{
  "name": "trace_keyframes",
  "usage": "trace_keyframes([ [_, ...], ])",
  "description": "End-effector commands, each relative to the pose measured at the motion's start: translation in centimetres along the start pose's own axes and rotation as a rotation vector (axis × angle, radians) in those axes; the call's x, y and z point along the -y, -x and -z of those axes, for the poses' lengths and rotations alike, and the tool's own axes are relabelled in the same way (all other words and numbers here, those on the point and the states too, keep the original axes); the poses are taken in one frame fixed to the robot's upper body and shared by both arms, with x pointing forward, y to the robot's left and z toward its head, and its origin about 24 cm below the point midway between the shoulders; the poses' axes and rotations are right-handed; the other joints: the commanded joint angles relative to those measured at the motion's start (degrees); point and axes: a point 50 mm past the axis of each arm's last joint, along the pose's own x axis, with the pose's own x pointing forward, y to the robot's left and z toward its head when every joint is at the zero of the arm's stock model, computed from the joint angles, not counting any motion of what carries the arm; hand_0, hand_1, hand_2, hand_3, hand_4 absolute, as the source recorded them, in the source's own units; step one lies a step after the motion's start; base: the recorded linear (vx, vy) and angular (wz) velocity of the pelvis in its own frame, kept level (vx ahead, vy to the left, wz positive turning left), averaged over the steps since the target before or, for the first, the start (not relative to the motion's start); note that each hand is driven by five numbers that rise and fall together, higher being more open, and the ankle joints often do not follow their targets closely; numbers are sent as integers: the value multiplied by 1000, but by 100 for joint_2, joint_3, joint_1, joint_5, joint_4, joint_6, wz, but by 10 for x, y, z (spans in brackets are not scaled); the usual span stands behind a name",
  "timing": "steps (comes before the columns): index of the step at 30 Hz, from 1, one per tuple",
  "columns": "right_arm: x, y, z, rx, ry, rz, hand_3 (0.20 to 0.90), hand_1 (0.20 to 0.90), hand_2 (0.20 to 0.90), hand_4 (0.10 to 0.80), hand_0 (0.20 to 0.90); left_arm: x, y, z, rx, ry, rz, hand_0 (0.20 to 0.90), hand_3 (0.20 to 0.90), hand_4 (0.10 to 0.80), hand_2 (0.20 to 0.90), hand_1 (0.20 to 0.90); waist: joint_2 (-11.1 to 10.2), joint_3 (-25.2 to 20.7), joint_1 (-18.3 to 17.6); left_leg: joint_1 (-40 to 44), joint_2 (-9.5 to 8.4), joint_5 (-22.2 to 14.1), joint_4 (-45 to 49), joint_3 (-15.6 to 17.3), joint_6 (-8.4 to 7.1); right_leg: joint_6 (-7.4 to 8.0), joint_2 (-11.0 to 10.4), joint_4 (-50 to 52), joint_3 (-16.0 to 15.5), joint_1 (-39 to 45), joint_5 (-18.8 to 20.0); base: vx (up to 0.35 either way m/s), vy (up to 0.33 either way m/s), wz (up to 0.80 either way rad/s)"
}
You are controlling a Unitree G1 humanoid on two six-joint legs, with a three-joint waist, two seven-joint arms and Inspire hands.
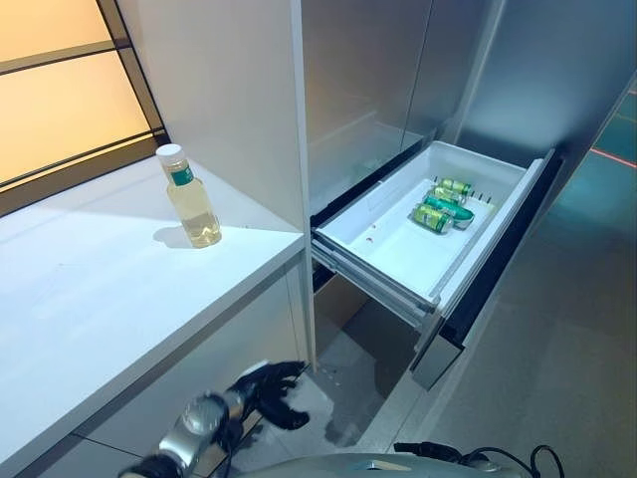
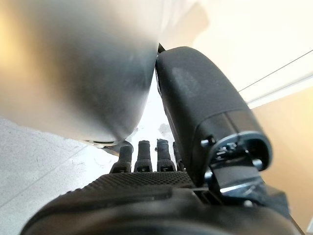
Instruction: Put drinks into fridge and close the fridge
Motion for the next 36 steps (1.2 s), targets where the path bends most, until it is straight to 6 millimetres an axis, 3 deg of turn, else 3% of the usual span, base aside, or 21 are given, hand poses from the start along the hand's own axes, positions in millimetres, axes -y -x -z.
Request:
trace_keyframes([
  [1, 13, 5, 3, -55, 86, 17, 900, 900, 900, 800, 900, 4, 1, -96, 399, 284, 242, 900, 900, 800, 900, 900, -39, -13, -27, -129, -156, -175, 31, 370, 163, 294, 20, 282, 138, -178, 105, 21, -9, 4],
  [3, 8, 4, 6, -41, 85, 24, 900, 900, 900, 800, 900, 23, 13, -147, 672, 494, 451, 900, 900, 800, 900, 900, -81, -38, 3, -126, -164, -215, 31, 356, 183, 275, -2, 239, 134, -144, 118, 17, -11, 1],
  [7, -3, 0, 6, -30, 77, 23, 900, 900, 900, 800, 900, 34, 51, -204, 1032, 387, 566, 900, 900, 800, 900, 900, -177, -73, 8, -116, -161, -239, 31, 310, 185, 232, -11, 212, 146, -97, 125, 20, -37, 1],
  [10, -7, -2, 10, -31, 75, 19, 900, 900, 900, 800, 900, 33, 76, -235, 1228, 345, 571, 900, 900, 800, 900, 900, -213, -110, -3, -107, -169, -261, 31, 277, 189, 218, -19, 183, 112, -54, 98, 0, 0, 0],
  [11, -11, -3, 13, -36, 71, 14, 900, 900, 900, 800, 900, 21, 101, -258, 1403, 250, 397, 900, 900, 800, 900, 900, -232, -164, -20, -101, -167, -275, 31, 268, 182, 205, -20, 176, 100, -33, 72, 0, 0, 0],
  [12, -11, -4, 12, -35, 71, 14, 900, 900, 900, 800, 900, 21, 101, -259, 1404, 249, 396, 900, 900, 800, 900, 900, -234, -158, -23, -98, -167, -276, 31, 266, 182, 205, -20, 176, 97, -30, 70, 33, -25, 0],
  [14, -16, -5, 18, -49, 59, 13, 900, 900, 900, 800, 900, 6, 151, -280, 1688, 11, -45, 900, 900, 800, 900, 900, -238, -244, -7, -88, -172, -276, 31, 239, 162, 194, -19, 131, 52, 15, 53, 38, -11, -1],
  [19, -24, -7, 30, -75, 50, 16, 900, 900, 900, 800, 900, 6, 221, -286, 2037, -321, -779, 900, 900, 800, 900, 900, -239, -369, 28, -83, -190, -284, 31, 162, 133, 151, 3, 93, 4, 66, -21, 21, 2, 1],
  [21, -28, -9, 32, -83, 59, 17, 900, 900, 900, 800, 900, 6, 234, -289, 2070, -385, -962, 900, 900, 800, 900, 900, -225, -423, 17, -78, -187, -294, 31, 151, 122, 133, 11, 99, -4, 67, -48, 28, 8, 6],
  [26, -33, -10, 29, -86, 83, 13, 900, 900, 900, 800, 900, 1, 238, -296, 2019, -388, -1087, 900, 900, 800, 900, 900, -208, -471, -8, -75, -170, -302, 31, 168, 109, 127, 20, 123, 8, 50, -76, 13, 9, 5],
  [36, -24, -8, 23, -92, 129, 11, 900, 900, 900, 800, 900, -54, 210, -284, 1614, -132, -1138, 900, 900, 800, 900, 900, -152, -411, -16, -34, -155, -277, 31, 190, 88, 142, 47, 193, 61, 59, -102, -2, 6, -2],
])
